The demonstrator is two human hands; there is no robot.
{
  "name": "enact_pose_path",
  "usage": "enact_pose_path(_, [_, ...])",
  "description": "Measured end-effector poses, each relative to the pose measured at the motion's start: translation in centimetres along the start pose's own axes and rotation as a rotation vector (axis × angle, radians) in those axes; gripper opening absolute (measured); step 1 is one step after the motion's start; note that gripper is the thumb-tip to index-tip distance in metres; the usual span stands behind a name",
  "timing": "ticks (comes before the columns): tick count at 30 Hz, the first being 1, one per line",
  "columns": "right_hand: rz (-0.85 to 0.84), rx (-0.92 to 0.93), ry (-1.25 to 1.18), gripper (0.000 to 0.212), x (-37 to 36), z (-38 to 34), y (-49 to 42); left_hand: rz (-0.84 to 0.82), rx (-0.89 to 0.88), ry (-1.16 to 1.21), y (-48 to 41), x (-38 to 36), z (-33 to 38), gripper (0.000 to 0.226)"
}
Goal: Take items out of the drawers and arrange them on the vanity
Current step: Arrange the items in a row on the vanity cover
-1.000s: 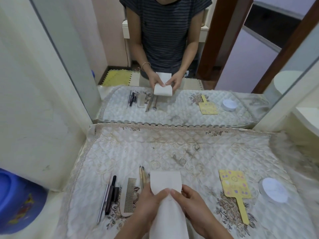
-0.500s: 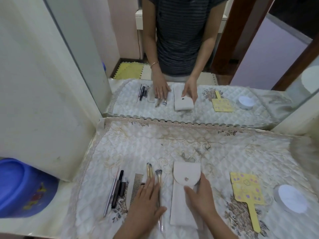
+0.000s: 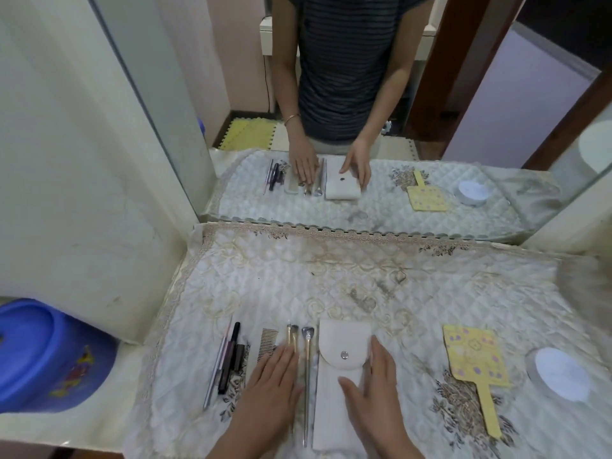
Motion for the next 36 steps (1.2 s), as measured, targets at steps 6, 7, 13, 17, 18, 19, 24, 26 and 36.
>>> enact_pose_path(6, [-0.201,0.098,0.269,0.117,-0.6,0.1,1.2,-0.007,-0.129,-0.133,-0.6,-0.8,-1.2,0.056])
enact_pose_path(7, [-0.202,0.110,0.302,0.122,-0.5,0.3,1.4,-0.024,-0.126,-0.148,-0.8,-0.8,-1.3,0.054])
enact_pose_path(13, [-0.287,0.152,0.481,0.120,-1.0,0.3,0.6,-0.005,-0.146,-0.115,-0.5,-1.2,-1.0,0.053])
enact_pose_path(17, [-0.236,0.182,0.535,0.114,-1.6,-0.2,0.0,-0.007,-0.164,-0.087,-0.3,-1.2,-0.1,0.059])
enact_pose_path(18, [-0.230,0.188,0.528,0.113,-1.6,-0.4,0.0,-0.015,-0.179,-0.084,0.0,-1.3,0.0,0.061])
enact_pose_path(19, [-0.231,0.192,0.532,0.113,-1.5,-0.4,0.2,-0.023,-0.190,-0.080,0.3,-1.5,-0.1,0.064])
enact_pose_path(24, [-0.194,0.190,0.550,0.085,-0.6,0.6,2.2,-0.058,-0.206,-0.084,0.3,-1.7,-0.9,0.063])
enact_pose_path(26, [-0.155,0.197,0.585,0.068,-0.1,0.5,3.0,-0.081,-0.195,-0.073,-0.2,-1.5,-1.1,0.060])
enact_pose_path(36, [0.064,0.105,0.316,0.043,6.1,4.5,4.9,0.152,-0.313,0.141,-0.4,-0.4,5.2,0.047])
Point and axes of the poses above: each hand's wrist, its own y-axis away from the middle knuckle, its own x-axis out of the back of the hand, z = x × y, the point moved 4 cm from there along -y, towards the middle knuckle, and after that the axes turned 8 degrees about z, right-handed, at the moved point
